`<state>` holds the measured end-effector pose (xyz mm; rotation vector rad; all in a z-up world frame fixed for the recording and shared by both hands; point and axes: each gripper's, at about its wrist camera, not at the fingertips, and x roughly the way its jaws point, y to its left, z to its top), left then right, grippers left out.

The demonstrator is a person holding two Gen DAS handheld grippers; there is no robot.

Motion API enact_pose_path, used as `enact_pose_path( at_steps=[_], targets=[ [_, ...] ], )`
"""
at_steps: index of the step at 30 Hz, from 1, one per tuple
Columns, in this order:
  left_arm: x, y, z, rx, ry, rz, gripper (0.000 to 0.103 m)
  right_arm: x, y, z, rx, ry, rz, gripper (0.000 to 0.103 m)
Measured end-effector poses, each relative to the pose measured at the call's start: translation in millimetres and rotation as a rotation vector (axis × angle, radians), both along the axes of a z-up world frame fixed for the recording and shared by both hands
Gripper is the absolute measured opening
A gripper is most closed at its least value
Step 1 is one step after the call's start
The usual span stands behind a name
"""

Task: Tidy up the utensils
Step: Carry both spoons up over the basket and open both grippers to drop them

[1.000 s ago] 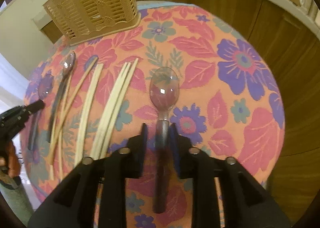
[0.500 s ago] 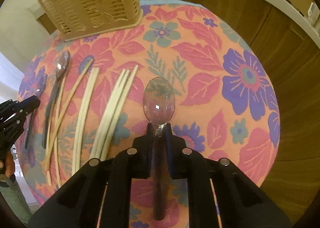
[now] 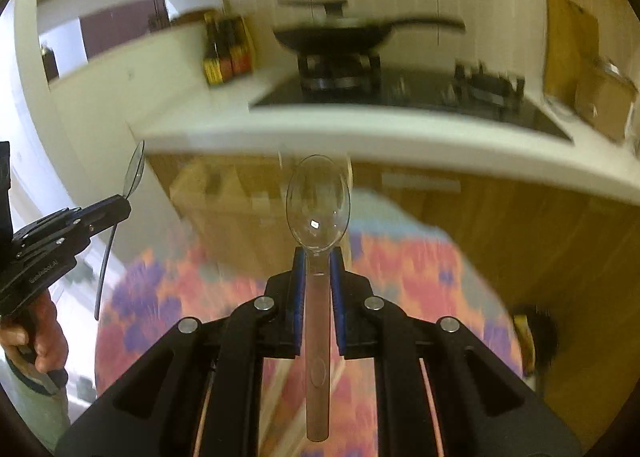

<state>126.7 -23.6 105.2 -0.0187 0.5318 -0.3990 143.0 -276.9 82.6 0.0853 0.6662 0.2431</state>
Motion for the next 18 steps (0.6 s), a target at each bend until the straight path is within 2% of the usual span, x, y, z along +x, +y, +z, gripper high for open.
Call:
enact_pose_path(
  at_steps=[3,7,13,18],
  targets=[
    [20,-7,22,-0.030,-0.069,0.010,0.010,21,4,21,0.038,-0.071,0.005,0.010],
    [50,-13,34,-0.094,-0.113,0.021,0.010,52,9,38,0.059,-0.139,-0.013,0.010],
    [90,-15,26,-0.191,-0.148,0.020,0.010,93,19,40,0.037,-0.256,-0.052,0.010],
    [108,-13,8,-0.231,-0.176,0.050,0.010,110,20,20,0.053,-0.319,-0.082,0.010]
  ],
)
